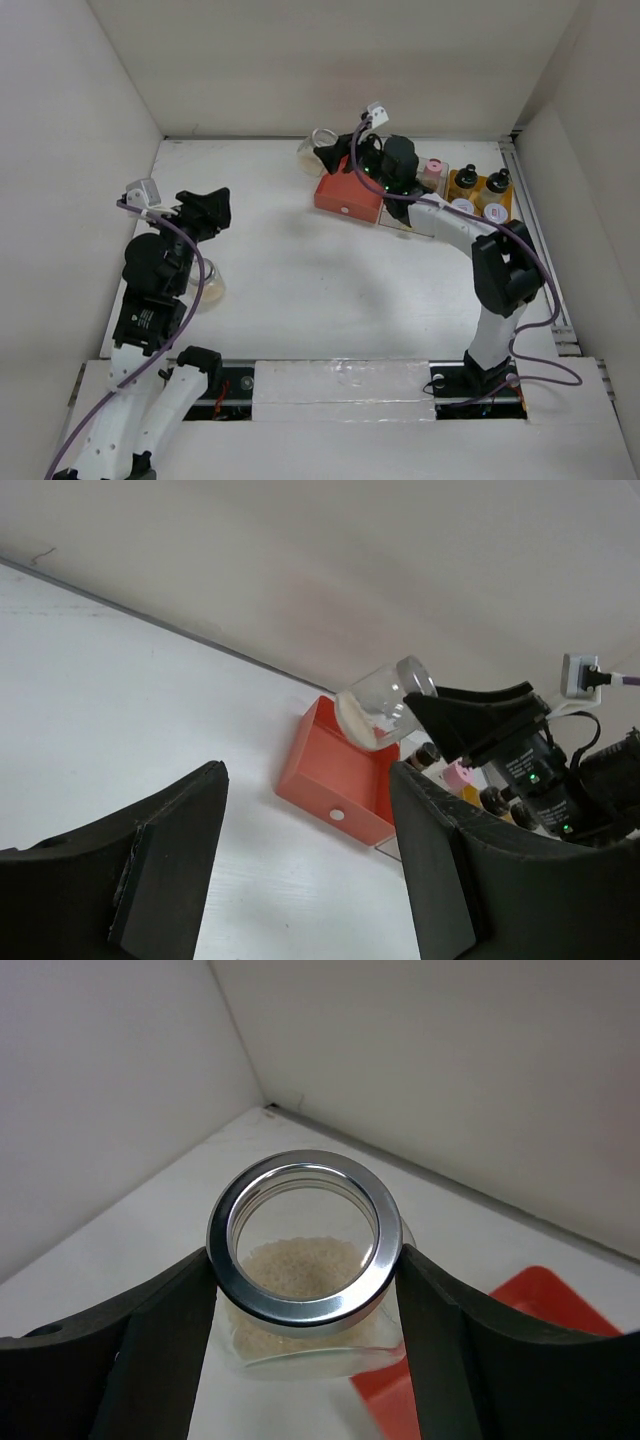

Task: Organize the condiment bottles

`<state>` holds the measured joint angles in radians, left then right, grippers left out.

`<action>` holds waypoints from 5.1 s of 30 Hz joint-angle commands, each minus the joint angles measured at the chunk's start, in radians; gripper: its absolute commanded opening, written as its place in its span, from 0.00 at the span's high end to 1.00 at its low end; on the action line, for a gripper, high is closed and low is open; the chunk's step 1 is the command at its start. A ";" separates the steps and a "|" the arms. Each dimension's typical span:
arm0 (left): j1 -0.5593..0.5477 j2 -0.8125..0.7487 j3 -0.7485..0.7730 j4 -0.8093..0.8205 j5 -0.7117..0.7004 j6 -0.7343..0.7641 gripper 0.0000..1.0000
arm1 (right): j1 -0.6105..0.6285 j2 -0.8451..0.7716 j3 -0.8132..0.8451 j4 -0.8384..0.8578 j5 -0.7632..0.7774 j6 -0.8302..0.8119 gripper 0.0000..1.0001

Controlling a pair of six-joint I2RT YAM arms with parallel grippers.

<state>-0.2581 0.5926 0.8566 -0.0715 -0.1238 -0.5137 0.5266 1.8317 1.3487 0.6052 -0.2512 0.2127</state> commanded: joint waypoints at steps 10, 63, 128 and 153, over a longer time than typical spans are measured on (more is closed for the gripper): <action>0.005 0.065 -0.007 0.047 0.019 0.011 0.36 | -0.109 0.204 0.196 -0.038 0.158 -0.104 0.52; 0.026 0.538 0.185 -0.899 -0.378 -0.448 0.00 | -0.157 -0.337 -0.261 -0.136 0.076 -0.070 0.01; -0.434 1.470 1.443 -0.444 -0.016 -0.083 0.67 | -0.312 -0.808 -0.189 -0.577 0.138 -0.122 0.01; -0.541 1.866 1.681 -0.126 0.089 0.063 0.57 | -0.386 -0.855 -0.229 -0.611 0.090 -0.122 0.01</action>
<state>-0.7864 2.4920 2.4710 -0.3141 -0.0193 -0.4969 0.1444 0.9764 1.1149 -0.0254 -0.1505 0.1001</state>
